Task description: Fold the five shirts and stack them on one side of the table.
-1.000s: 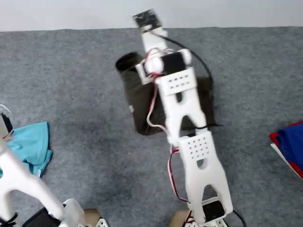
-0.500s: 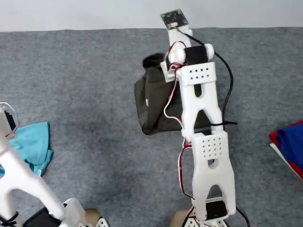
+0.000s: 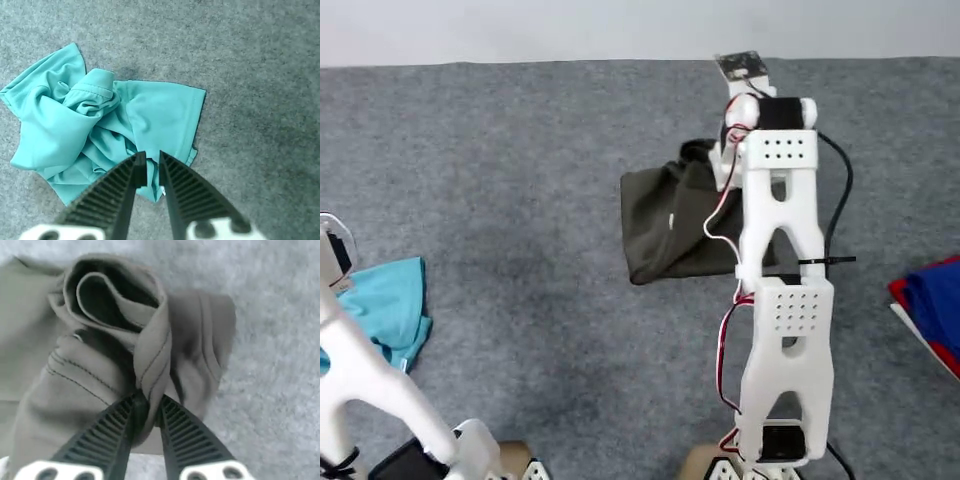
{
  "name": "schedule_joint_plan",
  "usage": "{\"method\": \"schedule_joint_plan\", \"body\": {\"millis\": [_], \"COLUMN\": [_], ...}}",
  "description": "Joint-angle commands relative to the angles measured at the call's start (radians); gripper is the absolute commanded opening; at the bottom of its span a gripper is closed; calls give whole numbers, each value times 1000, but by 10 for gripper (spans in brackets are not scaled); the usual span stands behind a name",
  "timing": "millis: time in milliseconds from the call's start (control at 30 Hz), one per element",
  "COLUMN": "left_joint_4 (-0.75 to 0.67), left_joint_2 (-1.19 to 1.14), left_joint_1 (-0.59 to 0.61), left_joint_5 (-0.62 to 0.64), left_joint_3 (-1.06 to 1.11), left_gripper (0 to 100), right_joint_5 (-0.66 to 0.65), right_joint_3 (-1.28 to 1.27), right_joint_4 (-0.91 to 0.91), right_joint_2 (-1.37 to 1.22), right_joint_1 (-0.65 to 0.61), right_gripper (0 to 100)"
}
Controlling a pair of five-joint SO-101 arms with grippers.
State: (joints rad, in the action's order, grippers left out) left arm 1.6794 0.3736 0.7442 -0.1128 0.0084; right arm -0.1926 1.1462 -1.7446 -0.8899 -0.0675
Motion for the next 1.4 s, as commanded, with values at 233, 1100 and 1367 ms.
{"method": "schedule_joint_plan", "body": {"millis": [233,1100,1367], "left_joint_4": [-14,-11,-11], "left_joint_2": [32,34,34], "left_joint_1": [-6,-6,-6], "left_joint_5": [9,6,6], "left_joint_3": [-5,-8,-8], "left_gripper": [51,51,51], "right_joint_5": [-34,-183,-143], "right_joint_3": [-41,-350,-764], "right_joint_4": [104,-54,16], "right_joint_2": [70,668,822], "right_joint_1": [28,104,-24], "right_gripper": [26,78,32]}}
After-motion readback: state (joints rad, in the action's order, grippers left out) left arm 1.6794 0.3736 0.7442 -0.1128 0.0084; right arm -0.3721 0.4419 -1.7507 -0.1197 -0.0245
